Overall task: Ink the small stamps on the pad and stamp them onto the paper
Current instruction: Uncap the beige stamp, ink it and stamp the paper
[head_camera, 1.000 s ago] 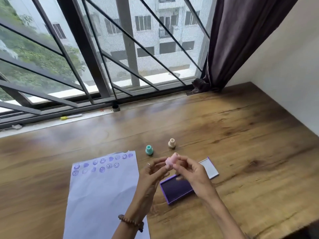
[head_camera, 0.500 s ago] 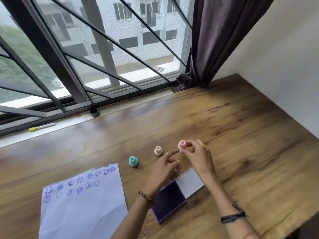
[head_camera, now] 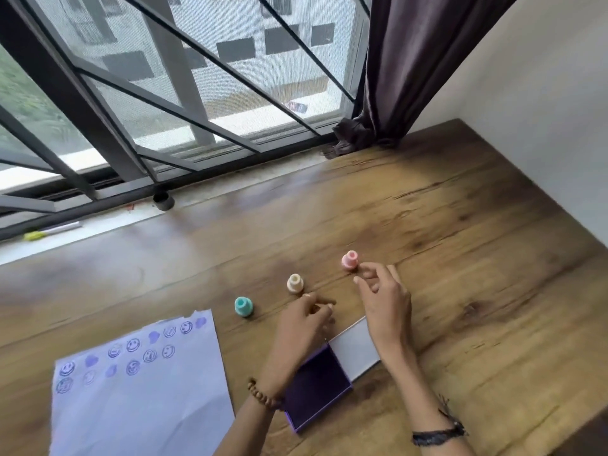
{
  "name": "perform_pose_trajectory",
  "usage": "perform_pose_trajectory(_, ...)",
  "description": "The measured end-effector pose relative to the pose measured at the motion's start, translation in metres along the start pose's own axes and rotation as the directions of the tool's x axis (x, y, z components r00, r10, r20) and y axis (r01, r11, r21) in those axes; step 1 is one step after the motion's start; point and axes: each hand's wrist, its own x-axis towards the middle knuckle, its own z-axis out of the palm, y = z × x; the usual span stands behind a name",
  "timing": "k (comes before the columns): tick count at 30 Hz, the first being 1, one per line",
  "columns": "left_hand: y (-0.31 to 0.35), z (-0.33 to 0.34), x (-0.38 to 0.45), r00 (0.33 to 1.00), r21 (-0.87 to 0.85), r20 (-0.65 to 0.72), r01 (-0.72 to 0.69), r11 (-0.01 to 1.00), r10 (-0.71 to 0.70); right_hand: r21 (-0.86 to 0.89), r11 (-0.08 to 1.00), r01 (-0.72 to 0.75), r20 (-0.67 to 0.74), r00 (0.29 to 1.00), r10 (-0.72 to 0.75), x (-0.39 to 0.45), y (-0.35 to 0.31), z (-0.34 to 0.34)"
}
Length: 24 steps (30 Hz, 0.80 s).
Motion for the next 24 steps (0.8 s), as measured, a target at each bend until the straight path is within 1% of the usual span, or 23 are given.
perform_pose_trajectory(2, -0.01, -0.009, -0.009, 0.991, -0.129, -0.102, 0.069, 0.989, -0.083, 0.019, 0.997, 0.077, -0.022, 0.997, -0.077, -0.014, -0.009, 0.001)
perform_pose_trajectory(4, -0.017, -0.019, -0.015, 0.978, -0.235, -0.163, 0.091, 0.968, -0.131, 0.045, 0.991, 0.129, 0.052, 0.99, -0.131, -0.021, -0.016, 0.011)
perform_pose_trajectory(5, -0.018, -0.022, -0.016, 0.975, -0.236, -0.18, 0.084, 0.968, -0.128, 0.059, 0.99, 0.128, 0.109, 0.985, -0.134, -0.022, -0.018, 0.017)
perform_pose_trajectory(8, -0.018, -0.027, -0.015, 0.981, -0.205, -0.163, 0.07, 0.976, -0.105, 0.043, 0.995, 0.091, 0.289, 0.952, -0.099, -0.02, -0.026, 0.035)
perform_pose_trajectory(10, -0.014, -0.027, -0.01, 0.988, -0.235, -0.113, 0.075, 0.969, -0.104, 0.034, 0.997, 0.065, 0.352, 0.933, -0.073, -0.016, -0.031, 0.042)
perform_pose_trajectory(12, -0.011, -0.028, -0.006, 0.988, -0.272, -0.104, 0.079, 0.959, -0.111, 0.042, 0.997, 0.06, 0.378, 0.923, -0.071, -0.01, -0.035, 0.043)
perform_pose_trajectory(14, -0.01, -0.032, -0.008, 0.984, -0.269, -0.145, 0.064, 0.961, -0.106, 0.058, 0.996, 0.073, 0.415, 0.905, -0.091, -0.008, -0.037, 0.04)
perform_pose_trajectory(17, -0.014, -0.039, -0.02, 0.978, -0.258, -0.204, -0.019, 0.966, -0.035, 0.109, 0.989, 0.096, 0.45, 0.883, -0.135, -0.016, -0.038, 0.028)
perform_pose_trajectory(19, -0.017, -0.042, -0.031, 0.974, -0.268, -0.225, -0.084, 0.96, 0.023, 0.172, 0.982, 0.073, 0.461, 0.875, -0.146, -0.027, -0.04, 0.018)
perform_pose_trajectory(22, -0.019, -0.042, -0.048, 0.978, -0.317, -0.197, -0.123, 0.94, 0.062, 0.332, 0.943, -0.021, 0.491, 0.857, -0.154, -0.048, -0.046, 0.004)
perform_pose_trajectory(24, -0.019, -0.043, -0.061, 0.985, -0.397, -0.164, -0.11, 0.911, 0.048, 0.375, 0.927, -0.029, 0.49, 0.854, -0.172, -0.061, -0.048, -0.004)
